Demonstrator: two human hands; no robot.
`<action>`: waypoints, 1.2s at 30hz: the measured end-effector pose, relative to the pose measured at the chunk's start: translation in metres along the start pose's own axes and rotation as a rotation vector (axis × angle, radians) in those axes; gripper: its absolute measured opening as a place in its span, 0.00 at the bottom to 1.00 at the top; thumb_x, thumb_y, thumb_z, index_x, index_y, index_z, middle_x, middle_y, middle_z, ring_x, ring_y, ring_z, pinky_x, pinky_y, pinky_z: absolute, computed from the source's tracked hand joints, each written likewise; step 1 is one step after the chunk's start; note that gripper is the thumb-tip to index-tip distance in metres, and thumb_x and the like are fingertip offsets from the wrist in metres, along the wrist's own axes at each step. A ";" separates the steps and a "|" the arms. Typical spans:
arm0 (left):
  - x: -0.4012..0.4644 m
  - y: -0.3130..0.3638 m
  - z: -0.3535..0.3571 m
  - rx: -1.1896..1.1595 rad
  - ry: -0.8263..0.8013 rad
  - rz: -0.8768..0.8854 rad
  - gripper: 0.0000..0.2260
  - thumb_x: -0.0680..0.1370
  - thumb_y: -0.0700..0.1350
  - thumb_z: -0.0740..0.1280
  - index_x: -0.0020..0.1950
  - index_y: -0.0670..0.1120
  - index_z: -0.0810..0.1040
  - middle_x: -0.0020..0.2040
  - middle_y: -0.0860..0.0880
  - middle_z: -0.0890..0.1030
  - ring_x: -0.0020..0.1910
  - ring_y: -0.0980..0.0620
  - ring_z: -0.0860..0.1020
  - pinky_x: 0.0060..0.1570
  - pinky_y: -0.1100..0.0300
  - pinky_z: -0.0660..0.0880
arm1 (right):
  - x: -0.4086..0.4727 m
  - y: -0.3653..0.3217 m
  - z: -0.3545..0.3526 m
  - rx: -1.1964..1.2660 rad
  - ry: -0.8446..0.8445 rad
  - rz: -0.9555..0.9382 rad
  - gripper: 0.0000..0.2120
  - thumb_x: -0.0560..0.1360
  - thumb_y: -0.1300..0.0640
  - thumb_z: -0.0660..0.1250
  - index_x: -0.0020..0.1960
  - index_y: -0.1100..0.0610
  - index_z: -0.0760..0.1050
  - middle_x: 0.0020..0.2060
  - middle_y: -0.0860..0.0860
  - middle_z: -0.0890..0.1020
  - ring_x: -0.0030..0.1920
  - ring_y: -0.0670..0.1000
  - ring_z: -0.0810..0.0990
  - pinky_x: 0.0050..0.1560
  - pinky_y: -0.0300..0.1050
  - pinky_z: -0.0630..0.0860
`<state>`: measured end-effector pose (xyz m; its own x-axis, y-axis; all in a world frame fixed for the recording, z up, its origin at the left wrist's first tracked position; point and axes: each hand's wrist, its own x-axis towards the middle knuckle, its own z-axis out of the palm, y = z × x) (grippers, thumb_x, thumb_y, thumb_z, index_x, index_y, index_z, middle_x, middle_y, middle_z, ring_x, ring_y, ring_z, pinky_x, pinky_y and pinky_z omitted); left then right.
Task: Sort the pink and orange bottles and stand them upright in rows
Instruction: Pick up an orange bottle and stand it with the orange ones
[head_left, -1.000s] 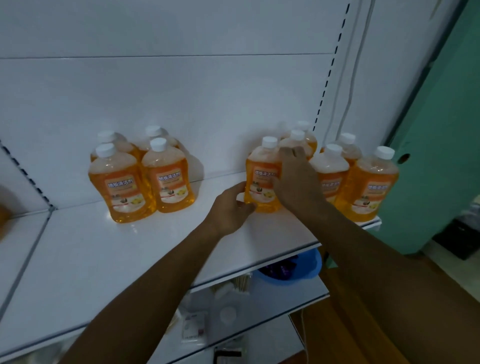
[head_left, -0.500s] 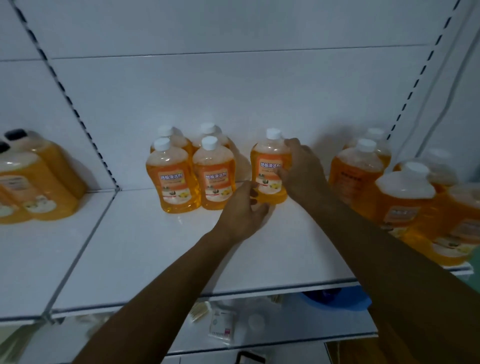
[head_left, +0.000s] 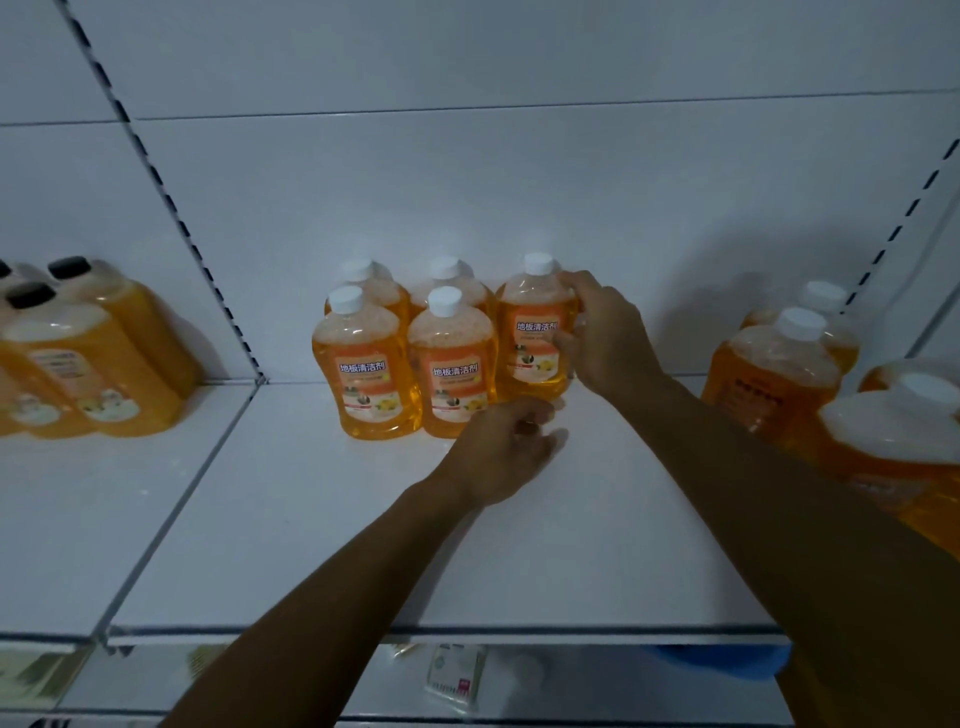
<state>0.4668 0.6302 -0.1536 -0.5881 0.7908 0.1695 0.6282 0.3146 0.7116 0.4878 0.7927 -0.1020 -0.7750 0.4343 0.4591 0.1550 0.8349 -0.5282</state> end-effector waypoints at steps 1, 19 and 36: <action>0.000 -0.001 0.000 0.004 -0.005 0.006 0.09 0.79 0.47 0.66 0.58 0.46 0.78 0.53 0.55 0.77 0.51 0.55 0.77 0.46 0.72 0.72 | 0.000 0.000 0.002 0.006 -0.002 -0.004 0.26 0.74 0.57 0.71 0.69 0.56 0.68 0.58 0.56 0.78 0.59 0.57 0.77 0.59 0.55 0.76; -0.003 -0.015 0.012 0.100 -0.110 0.059 0.25 0.77 0.63 0.64 0.67 0.49 0.73 0.65 0.51 0.77 0.61 0.51 0.76 0.61 0.54 0.75 | -0.083 -0.018 -0.031 0.007 -0.182 0.120 0.32 0.77 0.42 0.64 0.77 0.52 0.58 0.69 0.54 0.71 0.66 0.53 0.73 0.64 0.52 0.71; 0.001 0.092 0.110 -0.238 -0.203 0.277 0.29 0.73 0.55 0.73 0.71 0.48 0.69 0.60 0.52 0.77 0.54 0.54 0.77 0.51 0.61 0.73 | -0.190 0.010 -0.164 -0.390 0.409 0.240 0.27 0.70 0.60 0.74 0.66 0.60 0.69 0.61 0.57 0.72 0.62 0.55 0.70 0.58 0.39 0.66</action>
<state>0.5799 0.7176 -0.1624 -0.2858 0.9235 0.2559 0.5996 -0.0359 0.7995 0.7371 0.7733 -0.0776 -0.4046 0.6554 0.6378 0.5686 0.7265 -0.3859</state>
